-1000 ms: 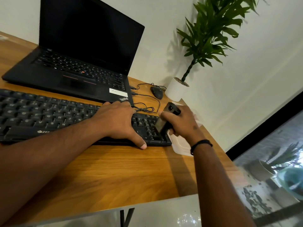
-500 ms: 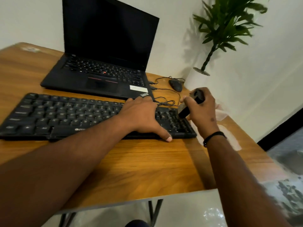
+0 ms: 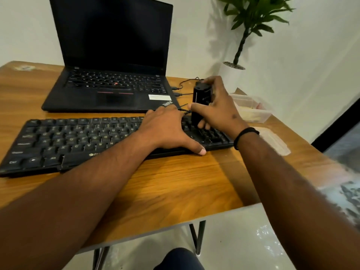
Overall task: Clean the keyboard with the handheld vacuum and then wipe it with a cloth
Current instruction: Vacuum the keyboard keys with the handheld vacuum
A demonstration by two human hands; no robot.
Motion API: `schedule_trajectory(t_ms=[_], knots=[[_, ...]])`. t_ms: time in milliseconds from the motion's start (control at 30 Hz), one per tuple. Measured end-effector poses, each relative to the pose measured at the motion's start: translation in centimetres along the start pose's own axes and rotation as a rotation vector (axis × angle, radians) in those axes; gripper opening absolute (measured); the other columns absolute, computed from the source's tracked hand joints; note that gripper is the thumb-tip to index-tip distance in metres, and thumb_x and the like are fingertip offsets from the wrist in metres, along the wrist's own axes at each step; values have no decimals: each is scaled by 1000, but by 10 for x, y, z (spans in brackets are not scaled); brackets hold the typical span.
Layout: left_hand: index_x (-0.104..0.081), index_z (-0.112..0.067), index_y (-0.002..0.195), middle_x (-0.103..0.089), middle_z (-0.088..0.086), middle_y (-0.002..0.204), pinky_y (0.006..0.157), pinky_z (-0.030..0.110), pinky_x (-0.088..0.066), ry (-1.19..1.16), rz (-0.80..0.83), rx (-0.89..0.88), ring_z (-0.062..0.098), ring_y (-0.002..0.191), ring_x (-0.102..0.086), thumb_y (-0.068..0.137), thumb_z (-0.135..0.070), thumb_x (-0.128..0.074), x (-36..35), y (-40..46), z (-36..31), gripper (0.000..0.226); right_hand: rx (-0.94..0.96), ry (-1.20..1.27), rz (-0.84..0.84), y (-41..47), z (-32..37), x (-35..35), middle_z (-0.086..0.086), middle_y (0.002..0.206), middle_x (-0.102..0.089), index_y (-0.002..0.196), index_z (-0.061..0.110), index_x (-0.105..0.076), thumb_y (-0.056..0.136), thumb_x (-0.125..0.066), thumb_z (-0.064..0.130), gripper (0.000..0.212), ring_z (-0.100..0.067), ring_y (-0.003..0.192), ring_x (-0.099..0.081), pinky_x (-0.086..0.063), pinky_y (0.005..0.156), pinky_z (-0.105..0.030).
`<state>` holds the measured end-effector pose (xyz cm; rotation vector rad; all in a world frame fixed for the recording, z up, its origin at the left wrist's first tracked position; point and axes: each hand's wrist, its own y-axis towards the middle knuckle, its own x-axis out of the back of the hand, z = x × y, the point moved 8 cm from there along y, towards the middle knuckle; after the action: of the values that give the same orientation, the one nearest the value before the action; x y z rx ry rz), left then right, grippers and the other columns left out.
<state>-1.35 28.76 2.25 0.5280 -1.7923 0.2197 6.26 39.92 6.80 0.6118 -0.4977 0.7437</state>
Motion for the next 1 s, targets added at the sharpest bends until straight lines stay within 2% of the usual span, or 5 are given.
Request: schedule_trajectory(t_ms=[233,467,633,800,1000], knots=[[-56,-24,139,-53,0,137,96,44,-38,12,21,13,25,127,-49,41,-98,-63,1,0,-1,123,-28,-134,-99,0,-8,15,-9,107,-57,127,20,-35,95,-62,24,42,-25,65,-67,-50,42,-21],[-56,-23,139,-53,1,137,96,45,-39,6,19,13,26,126,-50,39,-98,-63,1,-1,-1,125,28,-326,-136,-9,-6,22,-3,104,-54,129,21,-35,94,-63,29,45,-35,93,-66,-60,72,-49],[-56,-22,139,-53,2,138,95,43,-38,-7,20,8,26,126,-49,41,-97,-65,1,-2,-1,123,45,-32,126,-15,8,-7,-7,102,-58,125,26,-34,98,-60,30,38,-16,51,-63,-48,43,-23],[-54,-23,141,-51,1,140,98,45,-38,9,27,6,26,130,-47,40,-98,-62,1,-1,-2,126,2,-240,-30,-18,-7,28,-11,110,-55,132,21,-32,98,-59,31,45,-22,69,-63,-47,42,-17],[-54,-23,140,-51,2,139,98,44,-37,-4,26,4,26,128,-48,40,-98,-63,0,-2,-1,124,75,-47,178,-32,7,3,-3,102,-54,132,23,-33,98,-60,28,44,-13,54,-59,-46,41,-19]])
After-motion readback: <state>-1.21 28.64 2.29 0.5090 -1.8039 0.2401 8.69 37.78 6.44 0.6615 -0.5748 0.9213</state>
